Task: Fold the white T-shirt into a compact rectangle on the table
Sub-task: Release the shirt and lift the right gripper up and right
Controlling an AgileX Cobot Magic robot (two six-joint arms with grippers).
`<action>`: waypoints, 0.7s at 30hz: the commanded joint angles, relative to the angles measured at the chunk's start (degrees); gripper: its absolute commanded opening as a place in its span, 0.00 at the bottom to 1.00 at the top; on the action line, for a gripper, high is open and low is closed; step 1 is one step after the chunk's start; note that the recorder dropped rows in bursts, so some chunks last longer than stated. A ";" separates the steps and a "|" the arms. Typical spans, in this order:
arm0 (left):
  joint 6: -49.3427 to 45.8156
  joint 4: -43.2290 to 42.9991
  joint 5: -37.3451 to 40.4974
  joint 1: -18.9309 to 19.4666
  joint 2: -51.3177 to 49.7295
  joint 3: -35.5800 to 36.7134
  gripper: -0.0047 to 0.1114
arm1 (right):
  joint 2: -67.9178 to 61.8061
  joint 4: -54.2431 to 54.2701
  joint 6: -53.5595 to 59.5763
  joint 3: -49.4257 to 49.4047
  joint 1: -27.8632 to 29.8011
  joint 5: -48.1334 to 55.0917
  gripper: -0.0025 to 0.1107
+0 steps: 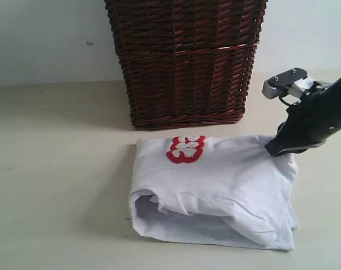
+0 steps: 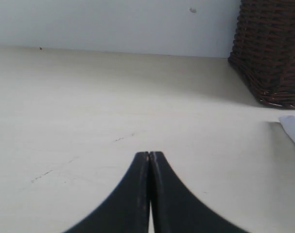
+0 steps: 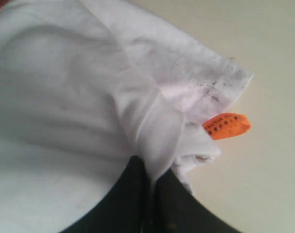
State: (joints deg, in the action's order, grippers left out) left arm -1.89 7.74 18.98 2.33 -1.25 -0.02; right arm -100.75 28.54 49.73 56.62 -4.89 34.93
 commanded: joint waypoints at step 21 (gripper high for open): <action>0.01 -0.05 -0.30 -0.18 -0.18 0.02 0.04 | -2.85 12.41 0.86 -0.20 -16.89 -7.09 0.22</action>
State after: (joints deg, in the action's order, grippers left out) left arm -1.89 7.74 18.98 2.33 -1.25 -0.02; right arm -97.99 42.25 52.81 56.45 -18.07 27.71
